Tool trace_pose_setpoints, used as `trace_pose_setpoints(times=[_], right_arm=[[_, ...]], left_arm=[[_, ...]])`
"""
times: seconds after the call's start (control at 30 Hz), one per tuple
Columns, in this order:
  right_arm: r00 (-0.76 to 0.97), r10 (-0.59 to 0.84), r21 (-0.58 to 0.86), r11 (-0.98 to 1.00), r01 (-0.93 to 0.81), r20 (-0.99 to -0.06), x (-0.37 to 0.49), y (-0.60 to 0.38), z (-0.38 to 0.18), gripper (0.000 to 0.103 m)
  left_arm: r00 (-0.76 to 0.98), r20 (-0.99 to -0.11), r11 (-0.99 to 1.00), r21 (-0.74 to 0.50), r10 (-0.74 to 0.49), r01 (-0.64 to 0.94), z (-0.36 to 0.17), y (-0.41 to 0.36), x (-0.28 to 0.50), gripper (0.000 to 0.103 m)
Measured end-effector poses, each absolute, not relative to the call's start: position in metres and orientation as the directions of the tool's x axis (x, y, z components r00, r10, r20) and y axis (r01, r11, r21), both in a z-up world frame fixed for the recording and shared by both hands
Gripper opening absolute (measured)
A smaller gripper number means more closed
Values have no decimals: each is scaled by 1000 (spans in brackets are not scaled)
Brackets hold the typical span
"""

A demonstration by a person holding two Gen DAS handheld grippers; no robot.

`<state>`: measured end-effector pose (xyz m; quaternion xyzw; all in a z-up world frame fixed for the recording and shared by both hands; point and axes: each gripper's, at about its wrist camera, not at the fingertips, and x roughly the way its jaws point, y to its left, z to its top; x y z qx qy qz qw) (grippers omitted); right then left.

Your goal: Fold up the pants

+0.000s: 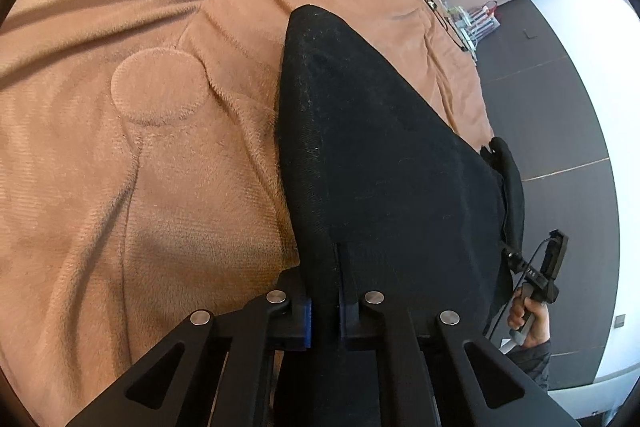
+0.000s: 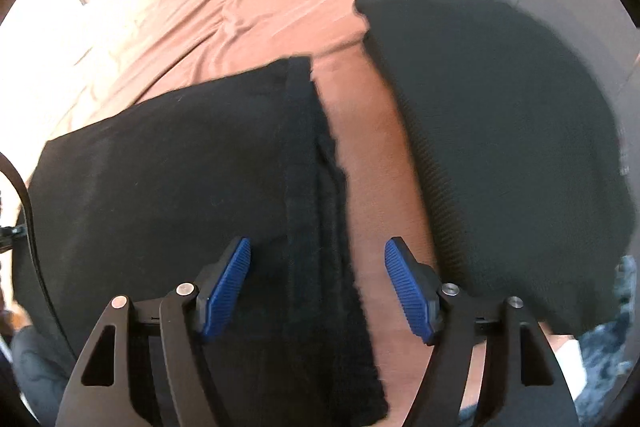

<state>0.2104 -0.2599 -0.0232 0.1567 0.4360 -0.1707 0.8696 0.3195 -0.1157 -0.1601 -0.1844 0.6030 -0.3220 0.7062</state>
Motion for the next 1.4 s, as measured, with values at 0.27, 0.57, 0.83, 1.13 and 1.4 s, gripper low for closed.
trace_pose_setpoints(times=[0.27,0.57,0.83,1.13,1.4], right_arm=[[584,-45,231,891,390,-811,212,-278,-34,53],[592,-27,237,901,364,-806,212,-260,-27,38],[576,33,238,929,283,-817,251,-217,-27,33],[553,59,210,954,213,-831,314,-160,-31,33],[547,79,212,959,185,-833,350,-137,-39,33]], left_arm=[[126,-735,740,-630,-666,235,-131,-108,323,8],[176,-744,761,-604,-645,236,-109,-85,330,7],[255,-754,796,-579,-605,175,-100,-24,346,7],[302,-769,822,-561,-563,103,-107,50,358,7],[317,-768,822,-565,-556,73,-112,88,368,7]])
